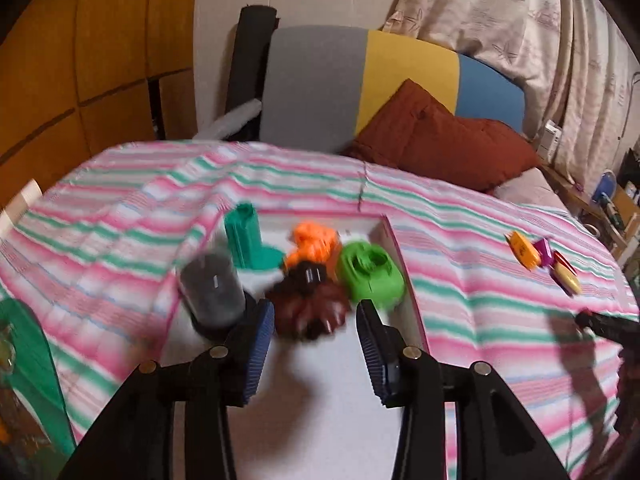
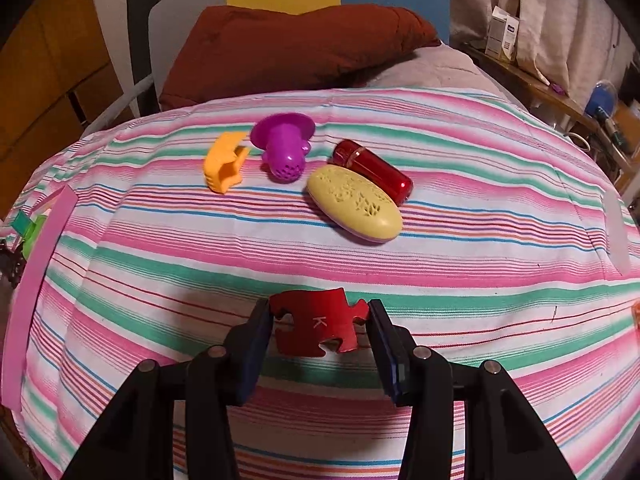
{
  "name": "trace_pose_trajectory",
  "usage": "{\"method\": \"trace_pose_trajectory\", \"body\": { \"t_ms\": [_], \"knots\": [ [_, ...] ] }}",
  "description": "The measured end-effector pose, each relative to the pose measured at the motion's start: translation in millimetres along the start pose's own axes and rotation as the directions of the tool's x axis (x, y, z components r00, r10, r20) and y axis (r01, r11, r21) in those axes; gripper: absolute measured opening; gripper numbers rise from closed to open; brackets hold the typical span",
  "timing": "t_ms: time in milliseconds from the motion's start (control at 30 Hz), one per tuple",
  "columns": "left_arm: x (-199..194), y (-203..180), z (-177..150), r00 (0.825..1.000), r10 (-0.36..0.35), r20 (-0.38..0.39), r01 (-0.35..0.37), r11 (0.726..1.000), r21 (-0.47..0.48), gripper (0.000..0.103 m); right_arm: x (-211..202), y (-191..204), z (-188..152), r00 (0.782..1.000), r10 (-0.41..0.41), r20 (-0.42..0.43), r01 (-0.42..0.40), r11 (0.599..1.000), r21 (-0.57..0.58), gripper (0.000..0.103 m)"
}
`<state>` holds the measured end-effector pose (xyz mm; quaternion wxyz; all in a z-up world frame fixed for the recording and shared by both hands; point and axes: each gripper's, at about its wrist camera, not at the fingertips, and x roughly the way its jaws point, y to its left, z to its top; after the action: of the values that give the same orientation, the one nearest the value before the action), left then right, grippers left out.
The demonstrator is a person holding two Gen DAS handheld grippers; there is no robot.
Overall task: Organize rigid objects
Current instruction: 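Carry the brown mold into the tray and release it with the left gripper, then carry the red puzzle piece to the tray and open the right gripper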
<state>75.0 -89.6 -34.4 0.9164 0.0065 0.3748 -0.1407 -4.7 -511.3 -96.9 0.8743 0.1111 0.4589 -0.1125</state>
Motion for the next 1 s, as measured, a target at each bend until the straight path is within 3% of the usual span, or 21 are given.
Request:
{"method": "trace_pose_trajectory", "body": {
  "t_ms": [100, 333, 500, 733, 1000],
  "knots": [
    [-5, 4, -16, 0.999, -0.042, -0.03, 0.042, 0.999, -0.01, 0.043, -7, 10, -1, 1.0, 0.022, 0.014, -0.022, 1.0, -0.007, 0.048],
    [-12, 14, -37, 0.996, -0.055, -0.065, 0.054, 0.998, -0.019, 0.043, -17, 40, -10, 0.996, 0.087, 0.027, -0.086, 0.995, -0.041, 0.048],
    [-24, 9, -45, 0.997, -0.06, -0.052, 0.062, 0.997, 0.034, 0.043, -33, 68, -16, 0.978, 0.197, 0.064, -0.193, 0.979, -0.059, 0.048],
    [-37, 4, -55, 0.996, -0.082, -0.033, 0.085, 0.99, 0.115, 0.043, -56, 113, -24, 0.954, 0.284, 0.096, -0.266, 0.949, -0.167, 0.048],
    [-45, 15, -62, 0.993, -0.109, -0.038, 0.112, 0.99, 0.086, 0.043, -68, 170, -31, 0.93, 0.365, 0.052, -0.342, 0.907, -0.246, 0.048]
  ]
}}
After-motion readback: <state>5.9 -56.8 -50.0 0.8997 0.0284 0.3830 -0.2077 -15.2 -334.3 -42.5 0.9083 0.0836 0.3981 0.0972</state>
